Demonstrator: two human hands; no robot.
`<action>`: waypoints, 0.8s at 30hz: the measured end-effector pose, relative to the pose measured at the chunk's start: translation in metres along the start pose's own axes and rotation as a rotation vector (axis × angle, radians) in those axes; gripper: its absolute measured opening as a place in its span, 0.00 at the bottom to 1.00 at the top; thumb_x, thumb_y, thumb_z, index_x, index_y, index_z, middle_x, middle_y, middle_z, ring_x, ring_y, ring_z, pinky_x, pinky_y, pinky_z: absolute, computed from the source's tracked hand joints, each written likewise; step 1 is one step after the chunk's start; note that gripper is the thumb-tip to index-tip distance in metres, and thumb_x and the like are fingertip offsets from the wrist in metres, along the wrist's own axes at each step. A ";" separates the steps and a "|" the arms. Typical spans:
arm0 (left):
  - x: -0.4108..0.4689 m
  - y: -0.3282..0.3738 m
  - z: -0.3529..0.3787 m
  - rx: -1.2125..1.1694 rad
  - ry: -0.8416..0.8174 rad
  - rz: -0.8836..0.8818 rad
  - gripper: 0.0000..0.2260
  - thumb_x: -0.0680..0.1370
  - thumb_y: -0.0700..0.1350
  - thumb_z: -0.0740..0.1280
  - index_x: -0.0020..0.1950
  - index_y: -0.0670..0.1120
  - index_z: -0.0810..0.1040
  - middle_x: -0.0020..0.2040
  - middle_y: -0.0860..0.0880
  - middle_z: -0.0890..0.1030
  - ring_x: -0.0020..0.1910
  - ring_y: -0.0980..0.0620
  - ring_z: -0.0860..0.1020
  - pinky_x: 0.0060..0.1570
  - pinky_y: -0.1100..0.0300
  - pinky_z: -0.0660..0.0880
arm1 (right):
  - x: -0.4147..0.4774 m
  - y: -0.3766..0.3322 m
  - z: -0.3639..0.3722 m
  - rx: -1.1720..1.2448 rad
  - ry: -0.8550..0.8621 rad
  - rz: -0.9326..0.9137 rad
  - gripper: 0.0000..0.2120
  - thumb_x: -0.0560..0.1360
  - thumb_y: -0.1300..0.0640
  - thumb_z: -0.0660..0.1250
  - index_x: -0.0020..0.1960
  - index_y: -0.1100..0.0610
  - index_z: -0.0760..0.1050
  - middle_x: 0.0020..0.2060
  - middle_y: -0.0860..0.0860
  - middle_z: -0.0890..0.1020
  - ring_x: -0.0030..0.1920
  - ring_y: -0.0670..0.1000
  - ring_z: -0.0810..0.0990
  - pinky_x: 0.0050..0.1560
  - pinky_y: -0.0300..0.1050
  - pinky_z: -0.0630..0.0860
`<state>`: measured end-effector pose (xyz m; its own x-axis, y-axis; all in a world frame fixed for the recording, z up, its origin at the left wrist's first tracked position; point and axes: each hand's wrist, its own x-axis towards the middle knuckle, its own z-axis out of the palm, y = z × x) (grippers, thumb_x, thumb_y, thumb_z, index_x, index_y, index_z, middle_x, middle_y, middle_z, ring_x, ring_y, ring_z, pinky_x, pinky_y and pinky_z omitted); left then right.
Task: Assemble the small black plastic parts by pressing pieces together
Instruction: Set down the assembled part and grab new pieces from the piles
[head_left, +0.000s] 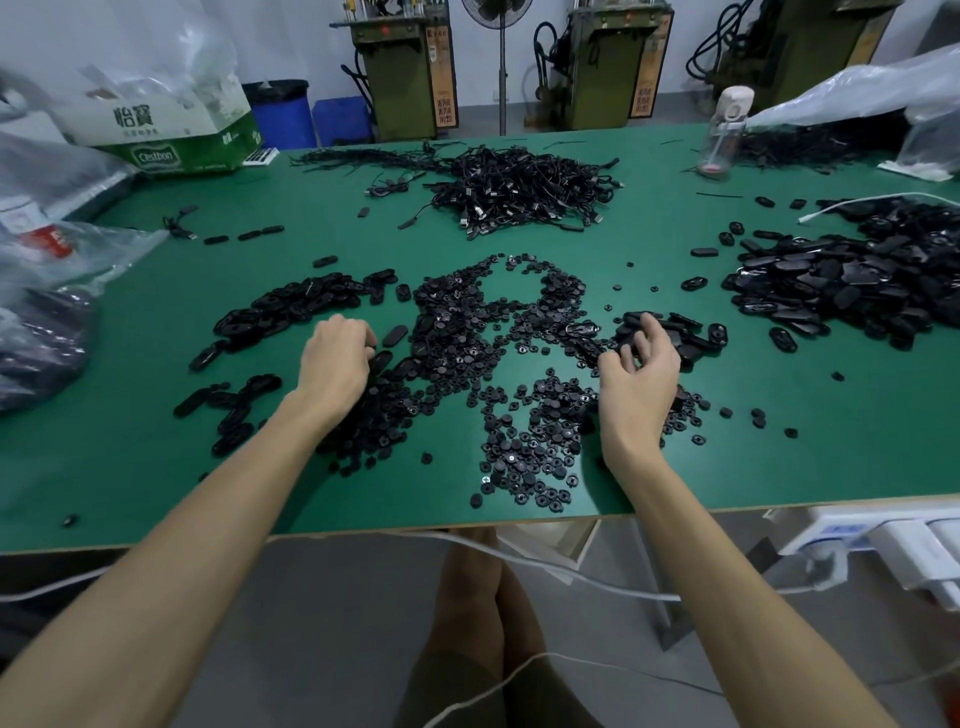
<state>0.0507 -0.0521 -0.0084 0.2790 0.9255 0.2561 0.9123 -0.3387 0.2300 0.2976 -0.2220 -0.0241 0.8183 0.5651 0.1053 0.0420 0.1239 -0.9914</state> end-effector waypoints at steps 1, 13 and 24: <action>-0.001 -0.001 0.001 -0.007 0.016 0.008 0.08 0.82 0.35 0.68 0.60 0.36 0.83 0.59 0.36 0.81 0.60 0.38 0.78 0.62 0.42 0.77 | -0.002 -0.001 0.001 -0.086 -0.012 -0.057 0.23 0.80 0.65 0.64 0.75 0.54 0.70 0.70 0.52 0.69 0.67 0.48 0.75 0.66 0.40 0.74; -0.033 0.063 -0.006 -1.163 -0.146 -0.218 0.07 0.83 0.36 0.66 0.55 0.43 0.83 0.47 0.44 0.83 0.35 0.56 0.81 0.38 0.65 0.79 | -0.004 0.006 0.015 -0.832 -0.486 -0.349 0.17 0.76 0.41 0.73 0.62 0.47 0.82 0.55 0.45 0.71 0.66 0.52 0.66 0.60 0.46 0.54; -0.053 0.114 0.014 -1.610 -0.360 -0.267 0.09 0.83 0.35 0.65 0.61 0.36 0.81 0.46 0.45 0.80 0.41 0.55 0.79 0.41 0.63 0.76 | -0.002 0.009 0.018 -0.825 -0.452 -0.346 0.05 0.77 0.46 0.73 0.49 0.47 0.84 0.47 0.46 0.72 0.55 0.49 0.62 0.50 0.44 0.52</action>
<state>0.1441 -0.1369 -0.0088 0.4353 0.8937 -0.1087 -0.2130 0.2196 0.9521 0.2862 -0.2076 -0.0317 0.3987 0.8830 0.2476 0.7609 -0.1678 -0.6268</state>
